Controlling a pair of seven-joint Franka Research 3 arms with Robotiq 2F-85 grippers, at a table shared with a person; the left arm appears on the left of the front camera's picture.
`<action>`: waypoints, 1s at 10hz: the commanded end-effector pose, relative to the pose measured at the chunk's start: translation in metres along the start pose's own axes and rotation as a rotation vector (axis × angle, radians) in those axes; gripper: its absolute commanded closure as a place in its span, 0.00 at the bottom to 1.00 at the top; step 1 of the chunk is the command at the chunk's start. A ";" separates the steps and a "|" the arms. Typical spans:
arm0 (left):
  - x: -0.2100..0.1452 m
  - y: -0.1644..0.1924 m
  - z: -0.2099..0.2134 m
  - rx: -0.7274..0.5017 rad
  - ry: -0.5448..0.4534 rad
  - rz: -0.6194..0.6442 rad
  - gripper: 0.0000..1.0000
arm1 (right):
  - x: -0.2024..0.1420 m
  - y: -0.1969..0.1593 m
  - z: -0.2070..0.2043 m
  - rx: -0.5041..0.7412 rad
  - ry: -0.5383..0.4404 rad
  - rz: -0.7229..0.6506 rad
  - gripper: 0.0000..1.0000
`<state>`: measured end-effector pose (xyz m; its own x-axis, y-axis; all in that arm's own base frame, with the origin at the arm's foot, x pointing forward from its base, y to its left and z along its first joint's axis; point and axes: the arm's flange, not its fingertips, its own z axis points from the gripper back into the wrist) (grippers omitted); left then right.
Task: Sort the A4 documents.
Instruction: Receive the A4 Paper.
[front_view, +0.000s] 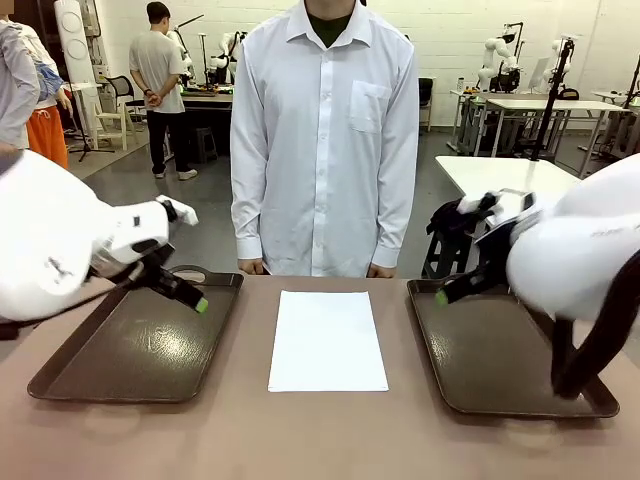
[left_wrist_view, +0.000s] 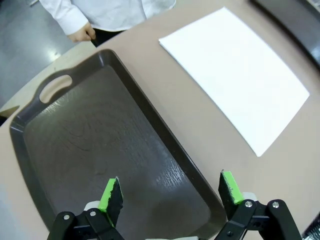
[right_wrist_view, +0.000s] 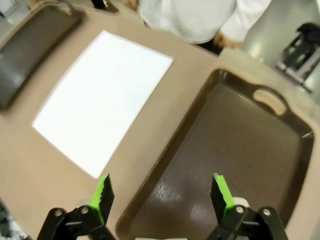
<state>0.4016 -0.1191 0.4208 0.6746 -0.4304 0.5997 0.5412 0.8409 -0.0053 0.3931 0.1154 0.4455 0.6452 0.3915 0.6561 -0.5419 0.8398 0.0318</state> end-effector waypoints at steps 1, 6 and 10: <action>-0.040 0.013 0.051 -0.080 -0.013 -0.065 0.00 | -0.047 -0.026 0.058 0.110 -0.055 0.032 0.00; -0.069 0.031 0.132 -0.080 -0.172 -0.248 0.00 | -0.075 -0.061 0.151 0.208 -0.074 0.107 0.00; -0.087 0.014 0.139 -0.074 -0.187 -0.240 0.00 | -0.092 -0.066 0.176 0.196 -0.132 0.100 0.00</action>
<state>0.3436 -0.0193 0.5425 0.4275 -0.5284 0.7335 0.7160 0.6933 0.0821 0.2974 -0.0504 0.5469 0.5274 0.4063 0.7462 -0.6962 0.7101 0.1054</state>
